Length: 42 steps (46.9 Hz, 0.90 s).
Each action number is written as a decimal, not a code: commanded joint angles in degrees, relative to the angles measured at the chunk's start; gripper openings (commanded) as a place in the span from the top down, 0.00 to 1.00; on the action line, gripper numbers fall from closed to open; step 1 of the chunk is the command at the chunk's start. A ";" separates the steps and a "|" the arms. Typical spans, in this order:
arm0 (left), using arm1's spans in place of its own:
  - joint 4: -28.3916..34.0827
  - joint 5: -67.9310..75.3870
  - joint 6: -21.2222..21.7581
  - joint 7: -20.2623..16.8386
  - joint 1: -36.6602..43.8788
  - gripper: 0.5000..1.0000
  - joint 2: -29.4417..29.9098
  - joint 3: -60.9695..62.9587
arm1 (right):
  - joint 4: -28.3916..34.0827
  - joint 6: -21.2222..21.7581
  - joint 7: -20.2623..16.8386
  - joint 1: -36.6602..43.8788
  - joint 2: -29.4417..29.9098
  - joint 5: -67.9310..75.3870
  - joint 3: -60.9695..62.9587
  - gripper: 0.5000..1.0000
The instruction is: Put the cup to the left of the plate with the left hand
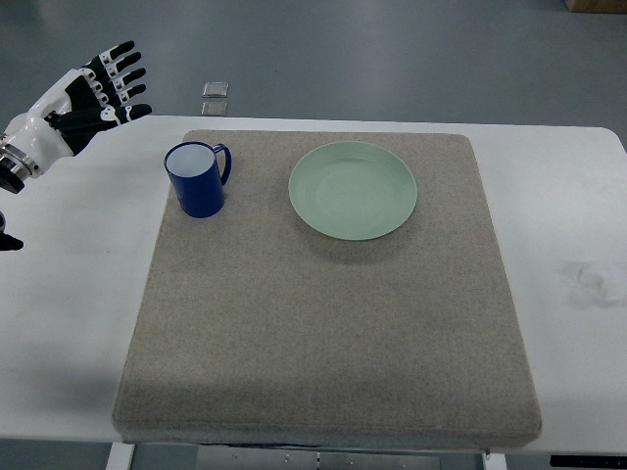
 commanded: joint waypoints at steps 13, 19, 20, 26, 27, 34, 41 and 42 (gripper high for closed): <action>3.16 -13.06 -3.31 9.02 -6.55 0.00 2.01 0.50 | 0.00 0.00 0.00 0.00 0.00 0.00 0.00 0.14; 5.89 -23.59 -4.11 20.53 -7.61 0.00 1.92 0.50 | 0.00 0.00 0.00 0.00 0.00 0.00 0.00 0.14; 6.06 -25.62 -4.20 22.38 -7.52 0.00 1.92 0.50 | 0.00 0.00 0.00 0.00 0.00 0.00 0.00 0.14; 6.15 -35.12 -5.89 28.98 -7.43 0.00 1.92 0.42 | 0.00 0.00 0.00 0.00 0.00 0.00 0.00 0.14; 6.15 -36.35 -5.89 29.51 -7.43 0.00 1.92 0.42 | 0.00 0.00 0.00 0.00 0.00 0.00 0.00 0.14; 6.07 -42.59 -5.89 31.18 -7.17 0.00 1.84 0.42 | 0.00 0.00 0.00 0.00 0.00 0.00 0.00 0.14; 6.07 -43.04 -5.89 32.50 -7.17 0.00 1.13 0.42 | 0.00 0.00 0.00 0.00 0.00 0.00 0.00 0.14; 6.07 -43.04 -5.89 32.50 -7.17 0.00 1.05 0.42 | 0.00 0.00 0.00 0.00 0.00 0.00 0.00 0.14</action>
